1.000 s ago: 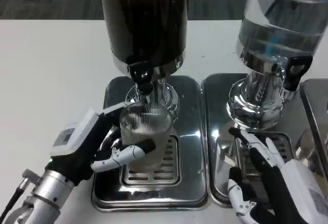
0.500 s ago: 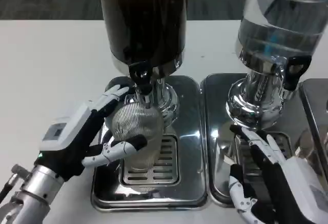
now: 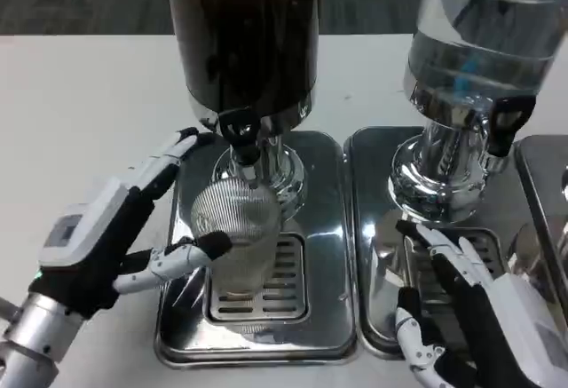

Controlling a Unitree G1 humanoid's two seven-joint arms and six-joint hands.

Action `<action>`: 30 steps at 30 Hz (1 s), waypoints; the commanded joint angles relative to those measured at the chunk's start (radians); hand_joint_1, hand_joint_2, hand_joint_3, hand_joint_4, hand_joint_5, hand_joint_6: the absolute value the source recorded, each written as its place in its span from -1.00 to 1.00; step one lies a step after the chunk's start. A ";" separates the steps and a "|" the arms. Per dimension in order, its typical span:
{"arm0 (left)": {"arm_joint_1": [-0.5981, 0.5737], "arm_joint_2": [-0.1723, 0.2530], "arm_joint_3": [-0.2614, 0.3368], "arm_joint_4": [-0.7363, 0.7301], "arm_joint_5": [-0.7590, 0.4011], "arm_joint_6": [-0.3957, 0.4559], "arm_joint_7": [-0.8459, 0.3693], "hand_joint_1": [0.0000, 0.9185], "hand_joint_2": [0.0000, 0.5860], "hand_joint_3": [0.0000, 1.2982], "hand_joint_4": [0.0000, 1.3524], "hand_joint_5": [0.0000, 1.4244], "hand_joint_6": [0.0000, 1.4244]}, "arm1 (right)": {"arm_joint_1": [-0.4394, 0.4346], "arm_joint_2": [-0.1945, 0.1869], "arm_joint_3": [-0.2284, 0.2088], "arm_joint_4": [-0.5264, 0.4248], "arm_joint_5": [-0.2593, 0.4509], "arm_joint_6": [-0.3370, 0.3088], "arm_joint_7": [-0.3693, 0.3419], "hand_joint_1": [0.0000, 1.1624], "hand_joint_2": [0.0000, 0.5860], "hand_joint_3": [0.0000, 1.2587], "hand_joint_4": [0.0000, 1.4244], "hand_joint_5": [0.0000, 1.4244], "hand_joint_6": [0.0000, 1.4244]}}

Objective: Grasp the cup under the faucet to collect the drink, then remove the cup.

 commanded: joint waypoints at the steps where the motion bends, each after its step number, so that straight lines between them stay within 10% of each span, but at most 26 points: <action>1: 0.060 0.045 0.065 -0.082 -0.131 -0.051 -0.099 -1.00 -0.72 -0.76 -0.87 -0.73 -0.72 | 0.000 0.000 0.009 0.010 0.002 -0.005 -0.002 -0.08 0.99 -0.76 -0.86 -0.96 -0.72; 13: 0.153 0.109 0.204 -0.323 -0.765 0.033 -0.599 -1.00 -0.71 -0.68 -0.77 -0.66 -0.70 | -0.006 -0.007 0.018 0.035 0.013 -0.021 -0.012 -0.08 0.99 -0.76 -0.86 -0.96 -0.74; 19: 0.140 0.106 0.260 -0.437 -1.069 0.293 -0.916 -1.00 -0.71 -0.65 -0.74 -0.64 -0.69 | -0.010 -0.010 0.010 0.038 0.023 -0.023 -0.007 -0.08 0.99 -0.76 -0.86 -0.95 -0.74; 30: 0.054 0.094 0.367 -0.520 -1.271 0.790 -1.256 -1.00 -0.82 -0.68 -0.84 -0.74 -0.81 | -0.046 -0.003 0.007 0.053 0.040 -0.011 -0.001 -0.08 0.99 -0.76 -0.86 -0.95 -0.75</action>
